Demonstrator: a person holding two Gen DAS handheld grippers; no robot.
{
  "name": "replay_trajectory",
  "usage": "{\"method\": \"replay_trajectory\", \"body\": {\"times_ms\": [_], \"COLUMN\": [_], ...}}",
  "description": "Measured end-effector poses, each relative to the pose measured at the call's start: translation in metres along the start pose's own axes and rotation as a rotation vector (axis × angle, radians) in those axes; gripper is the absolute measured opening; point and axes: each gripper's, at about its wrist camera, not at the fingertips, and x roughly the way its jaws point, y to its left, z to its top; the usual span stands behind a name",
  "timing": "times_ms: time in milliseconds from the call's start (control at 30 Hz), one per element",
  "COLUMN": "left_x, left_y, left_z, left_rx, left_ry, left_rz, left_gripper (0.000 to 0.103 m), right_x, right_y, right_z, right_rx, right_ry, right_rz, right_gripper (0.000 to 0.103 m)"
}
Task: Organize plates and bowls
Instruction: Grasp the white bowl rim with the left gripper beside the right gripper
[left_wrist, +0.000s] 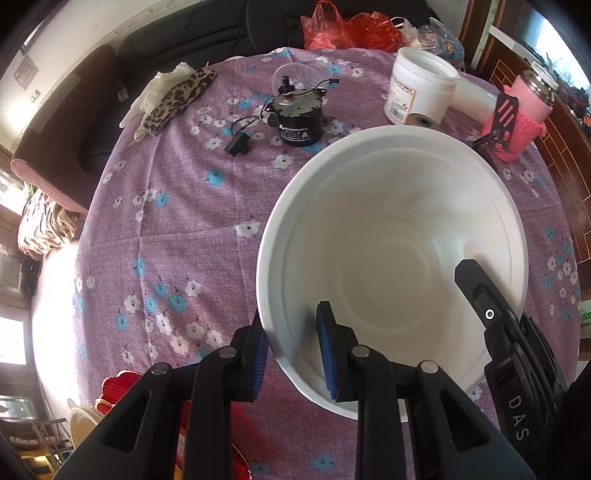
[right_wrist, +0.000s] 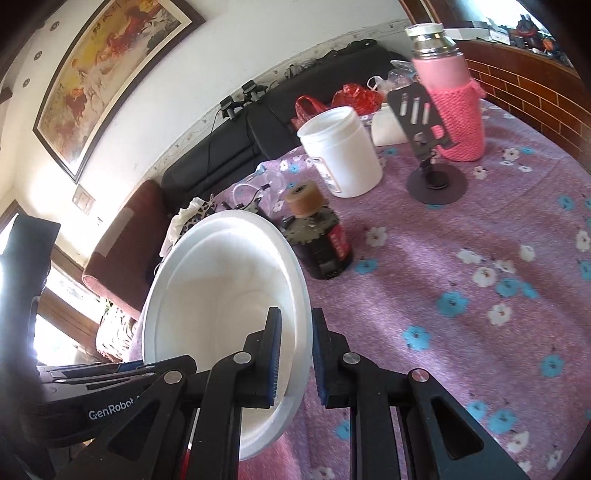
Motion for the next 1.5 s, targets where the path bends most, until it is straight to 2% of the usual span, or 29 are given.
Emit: {"method": "replay_trajectory", "body": {"times_ms": [233,500,1067,1500], "left_x": [-0.007,-0.025,-0.050,-0.067], "left_y": [-0.020,-0.046,-0.064,-0.060], "left_z": [-0.016,-0.039,-0.085,-0.129], "left_rx": [0.011,0.062,0.102,0.086], "left_ry": [-0.025,-0.075,-0.203,-0.295], "left_rz": [-0.033,-0.021,-0.009,-0.075], "left_gripper": [0.025,0.024,0.024,0.024], "right_x": [-0.029,-0.057,-0.105,-0.129], "right_y": [-0.015,-0.031,-0.043,-0.050], "right_z": [-0.006,-0.013,-0.042,-0.077], "right_rx": [-0.018,0.013,0.023,0.035], "right_ry": [-0.022,-0.046,-0.080,-0.067], "right_rz": [-0.046,-0.045,-0.037,-0.022], "right_gripper": [0.017,0.017,0.017,0.017]}}
